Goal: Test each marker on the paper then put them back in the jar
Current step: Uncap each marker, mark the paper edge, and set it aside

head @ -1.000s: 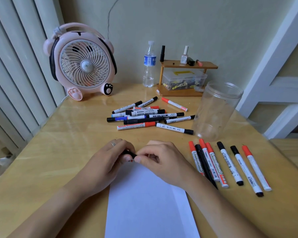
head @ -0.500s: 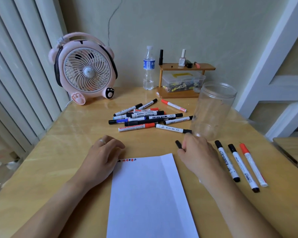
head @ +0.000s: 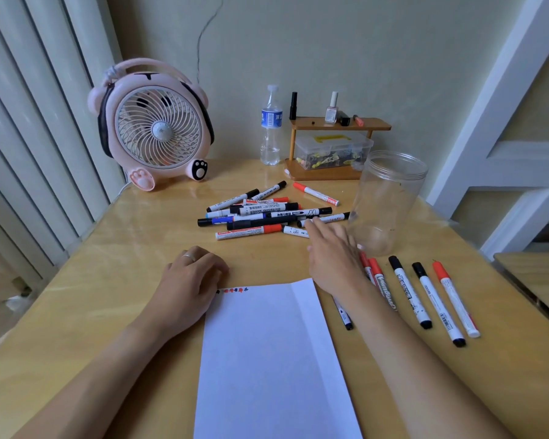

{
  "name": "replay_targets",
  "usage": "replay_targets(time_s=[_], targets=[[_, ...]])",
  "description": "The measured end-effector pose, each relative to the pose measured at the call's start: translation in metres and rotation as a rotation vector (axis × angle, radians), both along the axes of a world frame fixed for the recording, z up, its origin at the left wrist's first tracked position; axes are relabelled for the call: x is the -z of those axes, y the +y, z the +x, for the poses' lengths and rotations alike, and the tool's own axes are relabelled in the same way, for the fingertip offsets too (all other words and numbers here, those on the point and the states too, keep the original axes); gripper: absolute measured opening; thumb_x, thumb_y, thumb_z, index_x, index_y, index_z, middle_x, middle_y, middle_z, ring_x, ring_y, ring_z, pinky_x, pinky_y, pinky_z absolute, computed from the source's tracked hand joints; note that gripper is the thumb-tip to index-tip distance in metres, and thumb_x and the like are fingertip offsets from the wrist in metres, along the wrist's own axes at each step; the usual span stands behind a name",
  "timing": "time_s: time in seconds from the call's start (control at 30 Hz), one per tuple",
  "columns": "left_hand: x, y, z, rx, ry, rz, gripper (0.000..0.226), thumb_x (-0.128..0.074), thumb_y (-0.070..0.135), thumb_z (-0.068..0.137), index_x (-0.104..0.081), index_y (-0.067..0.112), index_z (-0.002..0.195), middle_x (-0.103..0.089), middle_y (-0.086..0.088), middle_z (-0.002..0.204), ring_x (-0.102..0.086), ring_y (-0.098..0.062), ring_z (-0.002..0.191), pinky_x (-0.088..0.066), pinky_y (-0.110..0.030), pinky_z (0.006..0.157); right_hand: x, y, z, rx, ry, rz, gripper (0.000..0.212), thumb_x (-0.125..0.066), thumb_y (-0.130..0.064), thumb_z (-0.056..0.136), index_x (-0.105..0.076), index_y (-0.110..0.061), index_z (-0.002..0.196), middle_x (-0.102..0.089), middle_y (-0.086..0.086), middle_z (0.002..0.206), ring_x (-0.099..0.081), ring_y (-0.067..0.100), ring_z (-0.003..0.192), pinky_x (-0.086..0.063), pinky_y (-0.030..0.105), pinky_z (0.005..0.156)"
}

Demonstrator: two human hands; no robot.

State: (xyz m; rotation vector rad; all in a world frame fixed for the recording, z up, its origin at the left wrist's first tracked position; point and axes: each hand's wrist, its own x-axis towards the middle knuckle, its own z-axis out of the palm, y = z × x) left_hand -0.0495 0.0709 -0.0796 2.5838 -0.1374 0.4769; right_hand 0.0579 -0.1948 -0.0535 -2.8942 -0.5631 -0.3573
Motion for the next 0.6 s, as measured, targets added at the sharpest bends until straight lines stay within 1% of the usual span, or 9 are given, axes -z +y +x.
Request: replay_targets(time_s=[0.03, 0.07, 0.13, 0.2, 0.3, 0.37, 0.47, 0.53, 0.6], targets=[[0.000, -0.001, 0.000, -0.004, 0.003, -0.003, 0.022, -0.046, 0.030, 0.094, -0.065, 0.037, 0.104, -0.051, 0.013, 0.105, -0.052, -0.014, 0.099, -0.049, -0.048, 0.088, 0.004, 0.001, 0.001, -0.002, 0.015, -0.018, 0.056, -0.045, -0.015, 0.106, -0.029, -0.018, 0.160, -0.039, -0.003, 0.161, -0.035, 0.026, 0.139, -0.034, 0.043, 0.106], [-0.001, -0.001, 0.000, -0.010, 0.006, -0.007, 0.023, -0.046, 0.030, 0.094, -0.065, 0.036, 0.104, -0.051, 0.013, 0.105, -0.051, -0.014, 0.099, -0.049, -0.048, 0.088, 0.006, 0.001, 0.002, 0.001, 0.011, -0.023, 0.055, -0.046, -0.016, 0.106, -0.031, -0.018, 0.159, -0.044, -0.003, 0.156, -0.036, 0.026, 0.137, -0.035, 0.043, 0.105], [0.000, -0.002, 0.000, -0.015, 0.006, -0.009, 0.023, -0.046, 0.029, 0.094, -0.066, 0.035, 0.104, -0.052, 0.012, 0.105, -0.051, -0.015, 0.099, -0.049, -0.048, 0.088, 0.007, 0.001, 0.004, 0.037, -0.057, -0.008, 0.052, -0.054, -0.013, 0.101, -0.043, -0.017, 0.152, -0.053, 0.001, 0.140, -0.042, 0.028, 0.129, -0.038, 0.042, 0.101], [0.000, -0.002, 0.000, -0.014, 0.001, -0.006, 0.020, -0.050, 0.024, 0.096, -0.066, 0.033, 0.104, -0.053, 0.011, 0.106, -0.051, -0.015, 0.100, -0.049, -0.048, 0.089, 0.009, 0.001, 0.005, 0.069, -0.119, -0.004, 0.040, -0.059, -0.010, 0.097, -0.060, -0.014, 0.136, -0.056, 0.004, 0.126, -0.047, 0.029, 0.120, -0.041, 0.041, 0.097], [0.000, -0.001, 0.000, -0.008, -0.013, -0.005, 0.021, -0.058, 0.015, 0.098, -0.067, 0.032, 0.105, -0.054, 0.010, 0.107, -0.051, -0.014, 0.102, -0.049, -0.048, 0.091, 0.011, 0.002, 0.006, 0.083, -0.139, 0.018, 0.025, -0.064, -0.007, 0.093, -0.072, -0.013, 0.117, -0.056, 0.006, 0.116, -0.049, 0.029, 0.112, -0.045, 0.042, 0.095], [0.000, -0.002, -0.001, -0.011, -0.028, -0.015, 0.020, -0.059, 0.015, 0.098, -0.065, 0.032, 0.107, -0.054, 0.010, 0.108, -0.052, -0.014, 0.103, -0.049, -0.047, 0.091, 0.011, 0.001, 0.005, 0.082, -0.167, 0.057, 0.022, -0.069, -0.005, 0.091, -0.073, -0.013, 0.111, -0.055, 0.006, 0.111, -0.050, 0.029, 0.109, -0.047, 0.043, 0.092], [-0.003, -0.003, -0.004, -0.016, -0.046, -0.030, 0.026, -0.060, 0.013, 0.097, -0.061, 0.031, 0.116, -0.055, 0.011, 0.109, -0.054, -0.014, 0.108, -0.050, -0.046, 0.091, 0.008, 0.001, 0.003, 0.057, -0.251, 0.124, 0.021, -0.075, -0.003, 0.088, -0.068, -0.010, 0.107, -0.056, 0.009, 0.109, -0.055, 0.031, 0.103, -0.050, 0.043, 0.082], [-0.005, -0.003, -0.005, -0.008, -0.083, -0.029, 0.031, -0.060, 0.009, 0.094, -0.060, 0.029, 0.117, -0.055, 0.012, 0.107, -0.054, -0.013, 0.107, -0.050, -0.043, 0.090, 0.001, 0.004, -0.002, 0.014, -0.337, 0.204, 0.019, -0.073, -0.002, 0.088, -0.064, -0.009, 0.104, -0.055, 0.011, 0.106, -0.056, 0.032, 0.096, -0.049, 0.044, 0.074], [-0.009, -0.006, -0.008, 0.013, -0.124, -0.038, 0.031, -0.060, 0.006, 0.094, -0.060, 0.027, 0.116, -0.056, 0.014, 0.105, -0.054, -0.010, 0.104, -0.048, -0.034, 0.089, -0.007, 0.007, -0.010, -0.070, -0.400, 0.361, 0.015, -0.065, -0.002, 0.090, -0.057, -0.009, 0.100, -0.054, 0.009, 0.102, -0.055, 0.029, 0.088, -0.046, 0.041, 0.069]])
